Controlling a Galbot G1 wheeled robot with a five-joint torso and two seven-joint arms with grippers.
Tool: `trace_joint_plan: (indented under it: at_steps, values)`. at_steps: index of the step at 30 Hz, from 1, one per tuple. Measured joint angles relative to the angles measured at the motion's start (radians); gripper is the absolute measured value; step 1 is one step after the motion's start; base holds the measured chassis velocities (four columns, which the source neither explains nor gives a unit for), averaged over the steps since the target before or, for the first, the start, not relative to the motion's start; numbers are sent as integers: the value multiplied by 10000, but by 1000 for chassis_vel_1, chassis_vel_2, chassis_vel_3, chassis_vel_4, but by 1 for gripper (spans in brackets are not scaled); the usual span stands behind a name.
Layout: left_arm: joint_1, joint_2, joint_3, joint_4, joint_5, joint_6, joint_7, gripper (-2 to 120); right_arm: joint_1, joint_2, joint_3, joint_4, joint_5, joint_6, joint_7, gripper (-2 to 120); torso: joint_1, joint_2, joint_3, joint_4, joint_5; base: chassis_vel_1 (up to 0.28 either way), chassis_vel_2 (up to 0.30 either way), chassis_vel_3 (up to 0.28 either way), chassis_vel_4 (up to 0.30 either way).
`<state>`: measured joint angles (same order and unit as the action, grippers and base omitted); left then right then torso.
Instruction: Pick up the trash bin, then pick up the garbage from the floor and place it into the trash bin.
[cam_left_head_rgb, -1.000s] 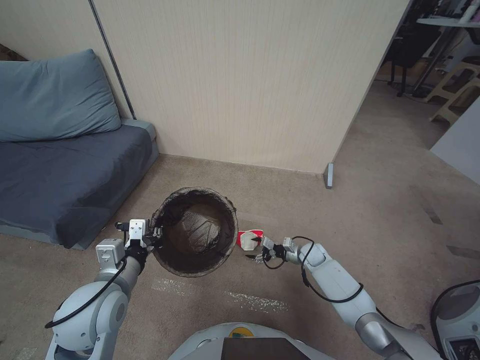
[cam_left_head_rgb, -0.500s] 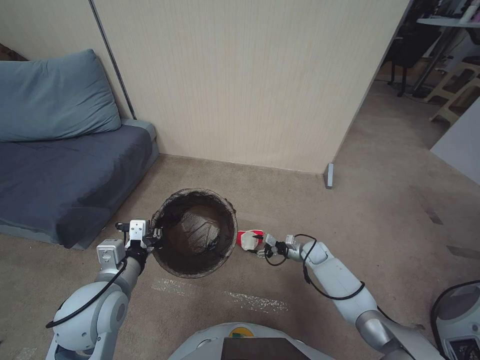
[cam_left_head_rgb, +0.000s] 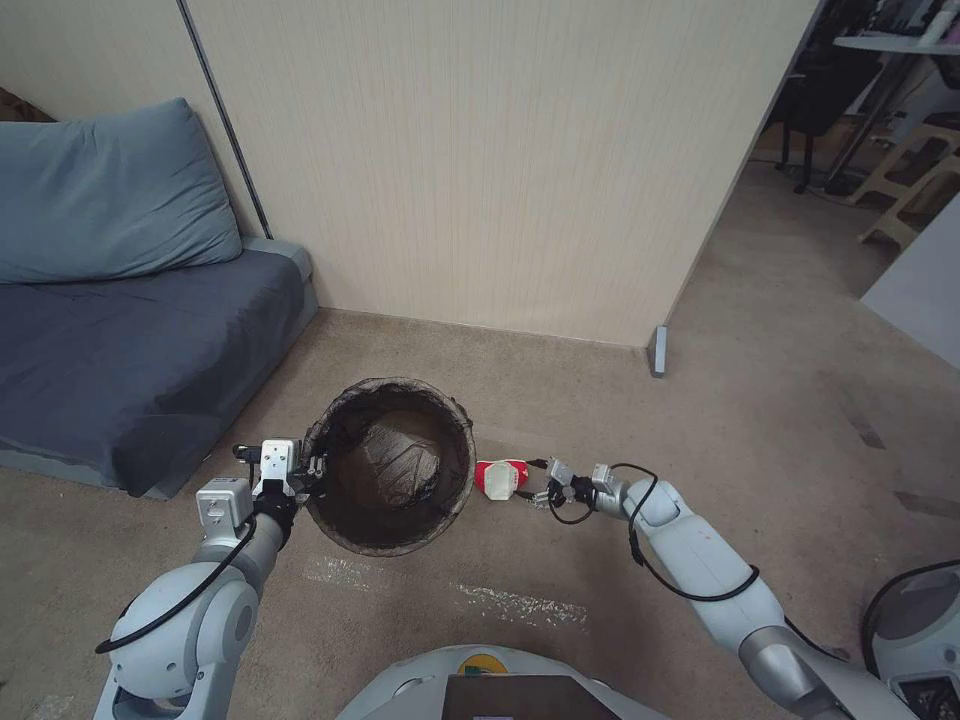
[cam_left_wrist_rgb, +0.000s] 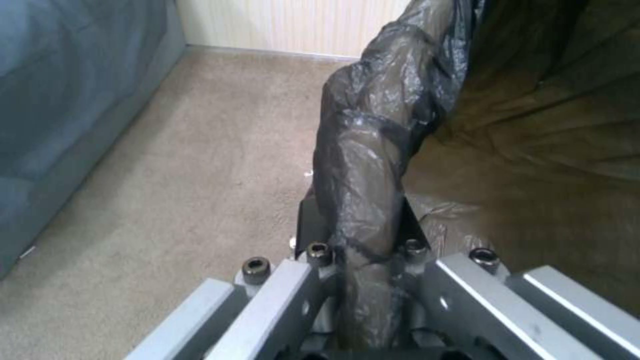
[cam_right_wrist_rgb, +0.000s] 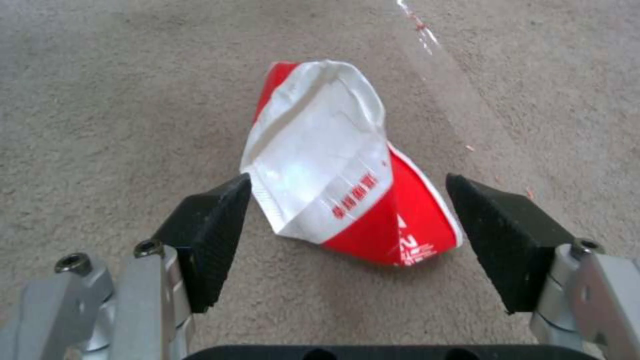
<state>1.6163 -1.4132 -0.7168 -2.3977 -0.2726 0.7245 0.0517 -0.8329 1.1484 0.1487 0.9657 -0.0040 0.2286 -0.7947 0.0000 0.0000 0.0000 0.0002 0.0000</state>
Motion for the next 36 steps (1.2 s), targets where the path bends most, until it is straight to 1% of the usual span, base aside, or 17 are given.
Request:
trace_joint_plan:
  at_steps: [7, 13, 21, 29, 34, 36]
  values:
    - [37, 5, -24, -44, 26, -6, 7, 0, 204, 276, 61, -436, -121, 137, 18, 73, 0, 0, 0, -2, 0, 0, 0, 0, 0]
    - [64, -23, -13, -43, 98, -25, 17, 0, 639, 599, -101, -753, -177, 189, 45, 73, 0, 0, 0, -1, 0, 0, 0, 0, 0]
    - [88, -4, -51, -42, 105, -54, 32, 0, 999, 817, -198, -1173, -240, 257, 123, 73, 0, 0, 0, -2, -1, 0, 0, 0, 0]
    - [87, -24, -21, -35, 113, -61, 40, 0, 1013, 992, -171, -1412, -358, 324, 145, 73, 0, 0, 0, -2, 0, 0, 0, 0, 0]
    - [88, -4, -40, -39, 115, -67, 45, 0, 974, 1125, -112, -1632, -515, 421, 183, 70, 0, 0, 1, -3, -1, 0, 0, 0, 0]
    - [94, -19, -32, -45, 128, -71, 47, 0, 971, 1195, -85, -1722, -587, 440, 191, 67, 0, 0, 0, -2, -1, 0, 0, 0, 0]
